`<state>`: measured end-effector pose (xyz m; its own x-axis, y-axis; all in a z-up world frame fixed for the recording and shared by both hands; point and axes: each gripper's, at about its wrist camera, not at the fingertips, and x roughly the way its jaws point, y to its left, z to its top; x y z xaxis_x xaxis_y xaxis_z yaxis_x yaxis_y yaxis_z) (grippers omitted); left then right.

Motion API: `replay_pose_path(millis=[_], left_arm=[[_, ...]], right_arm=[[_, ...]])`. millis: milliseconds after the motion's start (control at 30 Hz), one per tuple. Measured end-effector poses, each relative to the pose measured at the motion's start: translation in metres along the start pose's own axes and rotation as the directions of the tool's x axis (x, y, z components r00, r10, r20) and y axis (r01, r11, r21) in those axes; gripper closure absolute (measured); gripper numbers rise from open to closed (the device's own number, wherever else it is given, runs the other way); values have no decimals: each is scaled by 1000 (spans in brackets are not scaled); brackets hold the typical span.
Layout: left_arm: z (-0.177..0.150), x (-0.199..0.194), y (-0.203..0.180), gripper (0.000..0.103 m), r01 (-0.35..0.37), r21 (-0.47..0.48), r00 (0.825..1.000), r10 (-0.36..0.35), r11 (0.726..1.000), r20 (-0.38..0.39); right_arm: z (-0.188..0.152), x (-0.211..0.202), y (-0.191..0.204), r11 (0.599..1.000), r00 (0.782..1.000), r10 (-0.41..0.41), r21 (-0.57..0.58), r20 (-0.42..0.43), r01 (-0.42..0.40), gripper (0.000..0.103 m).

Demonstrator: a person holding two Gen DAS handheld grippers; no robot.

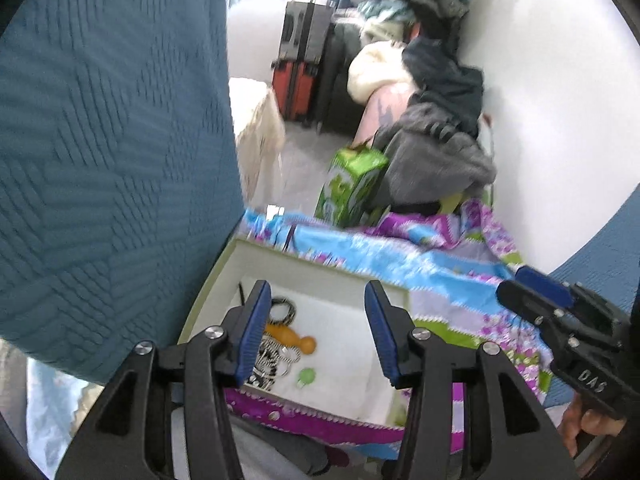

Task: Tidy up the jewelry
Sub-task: 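Open both grippers to drop the chain and pendant into the box, then move both tools back over the red beaded bracelet and pink tag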

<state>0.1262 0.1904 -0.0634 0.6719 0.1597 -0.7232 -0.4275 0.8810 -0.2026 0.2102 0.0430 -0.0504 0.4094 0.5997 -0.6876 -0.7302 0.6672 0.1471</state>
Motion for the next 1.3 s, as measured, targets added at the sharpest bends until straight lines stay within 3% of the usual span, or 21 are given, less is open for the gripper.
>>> replay_pose_path(millis=[233, 467, 933, 1300], left_arm=[[5, -48, -27, 54, 25, 34, 993, -28, 999, 116], [-4, -76, -59, 54, 78, 77, 980, -91, 994, 179], [-35, -92, -125, 54, 181, 204, 960, -218, 962, 177], [-76, -65, -141, 54, 226, 206, 959, -254, 952, 124]], right_arm=[[-1, -53, -7, 999, 994, -32, 6, 106, 32, 61], [-18, -103, -23, 995, 977, -94, 34, 190, 89, 59], [-79, -179, -67, 959, 927, -269, 164, 263, 232, 59], [-138, -172, -102, 931, 920, -328, 236, 213, 278, 59]])
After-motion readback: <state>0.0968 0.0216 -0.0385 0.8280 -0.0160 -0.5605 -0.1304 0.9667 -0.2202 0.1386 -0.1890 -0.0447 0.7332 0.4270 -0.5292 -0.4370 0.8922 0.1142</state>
